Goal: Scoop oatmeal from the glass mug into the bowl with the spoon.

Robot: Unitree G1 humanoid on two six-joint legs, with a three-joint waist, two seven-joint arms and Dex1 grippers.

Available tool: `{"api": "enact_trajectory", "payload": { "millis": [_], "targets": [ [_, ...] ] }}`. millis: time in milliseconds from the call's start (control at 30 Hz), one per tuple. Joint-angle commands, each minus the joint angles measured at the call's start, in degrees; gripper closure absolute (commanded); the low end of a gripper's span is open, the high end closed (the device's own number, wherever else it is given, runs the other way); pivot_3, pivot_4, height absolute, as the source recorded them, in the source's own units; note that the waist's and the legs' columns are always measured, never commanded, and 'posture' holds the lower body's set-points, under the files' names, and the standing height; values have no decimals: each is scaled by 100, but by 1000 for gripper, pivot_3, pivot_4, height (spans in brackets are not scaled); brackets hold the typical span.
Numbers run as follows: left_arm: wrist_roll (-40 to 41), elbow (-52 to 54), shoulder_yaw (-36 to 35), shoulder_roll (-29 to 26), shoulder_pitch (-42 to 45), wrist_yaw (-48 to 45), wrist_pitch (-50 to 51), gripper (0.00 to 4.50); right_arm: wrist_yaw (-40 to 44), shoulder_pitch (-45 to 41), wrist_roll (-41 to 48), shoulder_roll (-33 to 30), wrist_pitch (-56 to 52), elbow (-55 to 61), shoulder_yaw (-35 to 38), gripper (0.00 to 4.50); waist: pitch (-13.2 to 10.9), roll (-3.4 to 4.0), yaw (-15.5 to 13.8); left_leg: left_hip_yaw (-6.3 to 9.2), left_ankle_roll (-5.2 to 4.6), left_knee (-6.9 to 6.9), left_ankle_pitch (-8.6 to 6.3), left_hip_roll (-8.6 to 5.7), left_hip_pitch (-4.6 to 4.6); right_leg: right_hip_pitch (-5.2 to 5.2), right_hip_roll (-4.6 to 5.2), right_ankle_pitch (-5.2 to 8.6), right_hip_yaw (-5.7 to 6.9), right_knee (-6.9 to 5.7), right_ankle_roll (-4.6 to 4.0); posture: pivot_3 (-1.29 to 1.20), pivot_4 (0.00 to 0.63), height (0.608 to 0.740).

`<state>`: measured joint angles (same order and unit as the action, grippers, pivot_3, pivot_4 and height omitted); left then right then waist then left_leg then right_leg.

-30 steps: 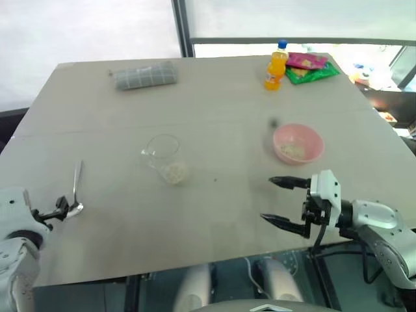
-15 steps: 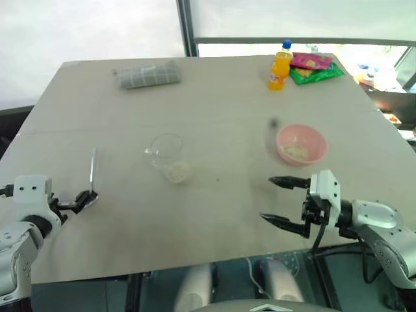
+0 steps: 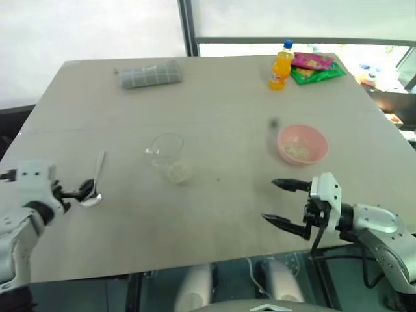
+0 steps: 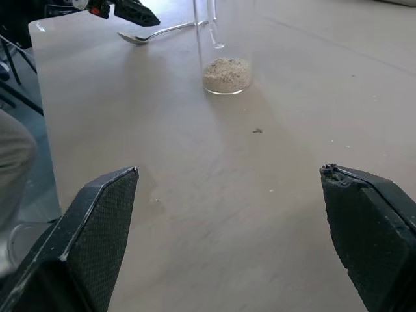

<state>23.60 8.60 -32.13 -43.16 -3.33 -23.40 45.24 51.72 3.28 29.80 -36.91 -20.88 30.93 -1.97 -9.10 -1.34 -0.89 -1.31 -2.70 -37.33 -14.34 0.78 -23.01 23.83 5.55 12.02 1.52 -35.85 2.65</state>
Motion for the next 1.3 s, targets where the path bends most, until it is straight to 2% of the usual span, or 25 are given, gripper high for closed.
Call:
{"api": "enact_trajectory", "payload": {
  "millis": [33, 200, 300, 333, 400, 433, 500, 567, 600, 767, 867, 1067, 1300],
  "targets": [
    [-147, -64, 478, -11, 206, -6, 153, 50, -33, -34, 10, -9, 92, 142, 93, 0, -1, -1, 4, 0, -19, 0, 11, -2, 0, 0, -2, 0, 1, 0, 0, 0, 150, 740],
    [-223, -346, 656, 26, 310, 118, 647, 50, -139, -164, 10, 5, 76, 88, 195, 0, -1, 10, 6, 1, -26, 0, 15, -4, 4, -7, -30, 0, 1, -2, 2, 0, 150, 740],
    [-273, -437, 524, 68, 184, 235, 800, 763, -143, -133, 0, -13, 92, 85, 209, 0, 2, 13, 11, 2, -27, 0, 15, -4, 15, -11, -35, 0, 2, -2, 2, 0, 150, 740],
    [-256, -448, 463, 95, 142, 260, 847, 1271, -145, -115, -3, -14, 95, 91, 213, 0, 6, 21, 25, 2, -27, 0, 15, -3, 17, -12, -37, 1, 1, -3, 3, 0, 150, 740],
    [-271, -447, 409, 114, 38, 275, 858, 1894, -155, -82, -6, -14, 95, 106, 220, 0, 12, 32, 56, 0, -27, 0, 15, 1, 20, -13, -42, 1, -4, -4, 3, 0, 150, 740],
    [-267, -433, 373, 151, -10, 294, 879, 2517, -159, -68, -13, -10, 101, 106, 217, 0, 16, 37, 80, -1, -27, 0, 15, 5, 22, -16, -46, 1, -5, -5, 3, 0, 150, 740],
    [-288, -385, 362, 191, -99, 323, 895, 3244, -161, -61, -24, -5, 115, 90, 213, 0, 22, 48, 142, -1, -27, 1, 15, 15, 25, -16, -54, 0, -5, -7, 2, 0, 150, 740],
    [-268, -341, 334, 241, -129, 361, 913, 4167, -158, -72, -24, -2, 120, 64, 216, 0, 26, 55, 179, -3, -27, 2, 15, 27, 30, -16, -56, -2, -4, -8, -2, 0, 150, 740],
    [-256, -314, 309, 276, -139, 395, 916, 4441, -150, -87, -24, -3, 126, 41, 216, 0, 27, 58, 181, -4, -27, 2, 15, 32, 32, -15, -58, -5, -4, -8, -7, 0, 150, 740],
    [-312, -290, 129, 482, -46, 599, 483, 4441, -84, -203, -32, -13, 173, -110, 213, 0, 34, 69, 176, -9, -27, 1, 15, 38, 36, -15, -74, -6, 0, -9, -8, 0, 150, 740],
    [-270, -250, -175, 659, 324, 750, -254, 4441, -130, -410, 64, 31, 123, -272, 290, 0, 33, 67, 151, -9, -26, 0, 16, 38, 36, -14, -75, -10, 1, -9, -14, 0, 150, 740],
    [-49, 153, -450, 836, 1351, 803, -1489, 4441, -330, -1056, 410, 129, -191, -595, 596, 0, -2, -16, 6, 1, -24, -14, 17, 40, 9, -8, -77, -20, 16, -5, -28, 0, 150, 740],
    [328, 782, 1, 560, 2569, 435, -1716, 4441, -2029, -2492, 1712, 975, -1442, -701, 1300, 0, -12, -25, 7, -8, -20, -15, 19, 20, -4, -6, -53, -25, 10, 3, -26, 0, 150, 740]
  ]
}}
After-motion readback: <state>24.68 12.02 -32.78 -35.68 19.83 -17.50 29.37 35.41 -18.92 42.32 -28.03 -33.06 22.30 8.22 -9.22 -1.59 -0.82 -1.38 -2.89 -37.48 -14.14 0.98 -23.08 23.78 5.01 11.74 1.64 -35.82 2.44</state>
